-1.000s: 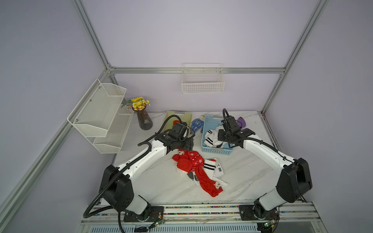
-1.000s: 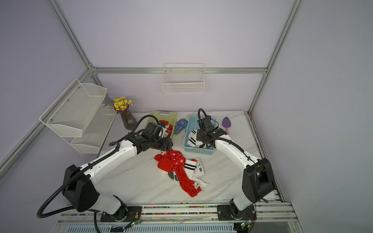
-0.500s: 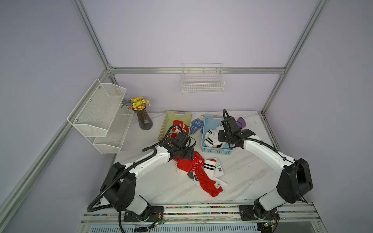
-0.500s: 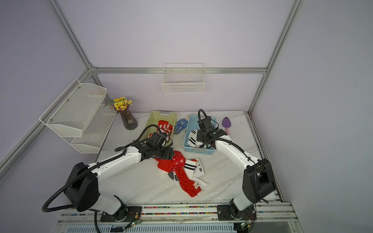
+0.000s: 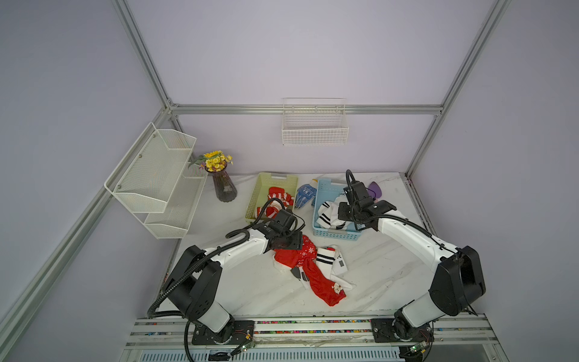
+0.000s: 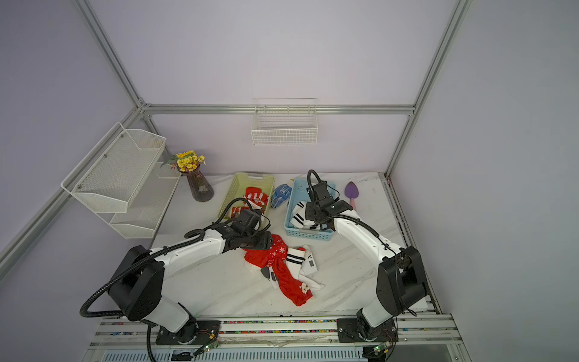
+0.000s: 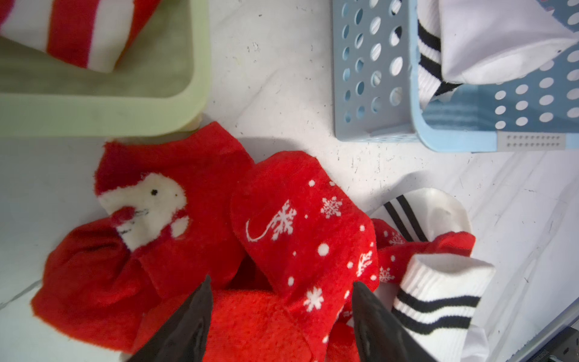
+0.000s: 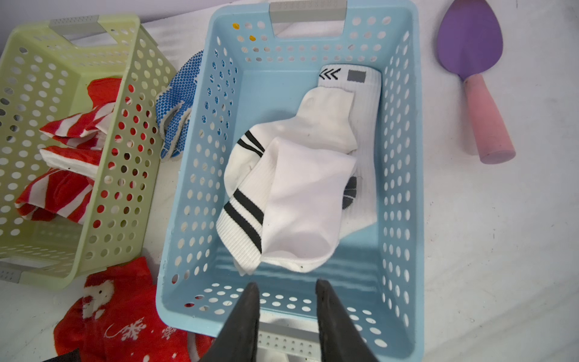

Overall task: Sort the socks into the basket by color
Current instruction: Pick up the sock at the center of the board.

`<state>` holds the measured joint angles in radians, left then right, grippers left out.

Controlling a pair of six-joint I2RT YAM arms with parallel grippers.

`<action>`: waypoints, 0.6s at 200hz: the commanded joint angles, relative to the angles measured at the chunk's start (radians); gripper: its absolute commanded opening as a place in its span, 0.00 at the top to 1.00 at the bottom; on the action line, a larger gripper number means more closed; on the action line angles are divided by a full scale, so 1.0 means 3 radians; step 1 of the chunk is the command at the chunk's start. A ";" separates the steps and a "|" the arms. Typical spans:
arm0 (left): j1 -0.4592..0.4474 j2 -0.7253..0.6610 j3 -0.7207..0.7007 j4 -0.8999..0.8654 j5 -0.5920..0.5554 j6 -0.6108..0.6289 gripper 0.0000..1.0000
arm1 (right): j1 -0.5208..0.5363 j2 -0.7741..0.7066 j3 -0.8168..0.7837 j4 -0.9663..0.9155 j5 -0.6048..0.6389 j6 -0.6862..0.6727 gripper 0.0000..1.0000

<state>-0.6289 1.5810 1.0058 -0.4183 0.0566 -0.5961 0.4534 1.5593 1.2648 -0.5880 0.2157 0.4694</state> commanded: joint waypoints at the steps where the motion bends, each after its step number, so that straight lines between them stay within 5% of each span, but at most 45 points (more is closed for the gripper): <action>1: -0.0008 0.0041 -0.0100 0.0205 0.0046 -0.0104 0.32 | -0.0018 -0.0054 0.0064 0.0011 0.0012 0.0020 0.66; 120: -0.0008 0.0224 -0.0156 0.0489 0.0061 -0.0223 0.38 | -0.0015 -0.0018 0.0106 0.0017 0.0004 0.0020 0.66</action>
<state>-0.6289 1.6409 0.9871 -0.3206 0.0715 -0.6373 0.4534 1.5593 1.2678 -0.5888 0.2150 0.4694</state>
